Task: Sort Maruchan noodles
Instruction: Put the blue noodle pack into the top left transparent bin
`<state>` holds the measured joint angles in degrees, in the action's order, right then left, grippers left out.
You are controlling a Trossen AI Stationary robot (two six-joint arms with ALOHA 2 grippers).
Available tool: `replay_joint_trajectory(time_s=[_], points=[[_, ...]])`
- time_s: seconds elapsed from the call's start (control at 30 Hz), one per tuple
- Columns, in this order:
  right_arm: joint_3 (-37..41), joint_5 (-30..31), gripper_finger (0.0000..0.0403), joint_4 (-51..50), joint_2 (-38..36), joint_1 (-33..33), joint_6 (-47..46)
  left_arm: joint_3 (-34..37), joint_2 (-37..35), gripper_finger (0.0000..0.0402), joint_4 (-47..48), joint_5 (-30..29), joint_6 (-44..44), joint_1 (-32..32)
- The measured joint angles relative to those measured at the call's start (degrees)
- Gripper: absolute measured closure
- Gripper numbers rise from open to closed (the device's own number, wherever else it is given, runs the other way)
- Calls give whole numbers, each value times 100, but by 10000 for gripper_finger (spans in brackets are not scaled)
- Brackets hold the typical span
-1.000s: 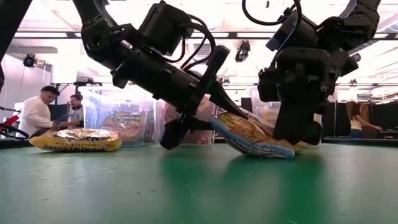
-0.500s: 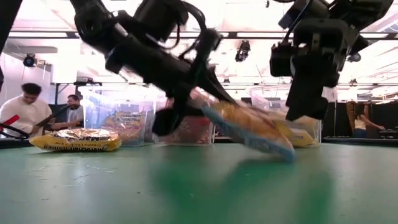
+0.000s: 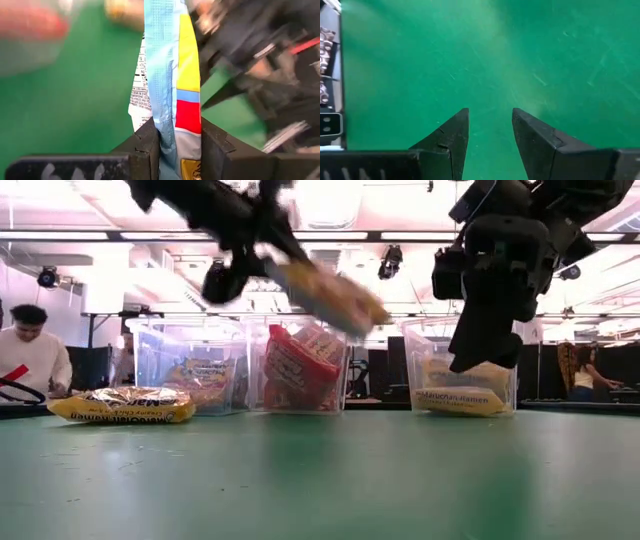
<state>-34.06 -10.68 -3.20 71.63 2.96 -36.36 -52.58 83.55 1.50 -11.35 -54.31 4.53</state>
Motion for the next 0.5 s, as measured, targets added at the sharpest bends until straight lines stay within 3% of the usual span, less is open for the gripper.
replay_joint_trajectory(time_s=[0.17, 0.33, 0.5], points=[[1, 21, 262, 47, 314, 0, 34, -2, -1069, 324, 362, -477, 549, -184], [2, 20, 262, 158, 784, 0, 8, -9, -1978, 324, 1059, -1755, 1086, -482], [-33, -154, 262, 229, 1172, -2, -4, -9, -2446, 324, 2032, -3358, 1421, -879]])
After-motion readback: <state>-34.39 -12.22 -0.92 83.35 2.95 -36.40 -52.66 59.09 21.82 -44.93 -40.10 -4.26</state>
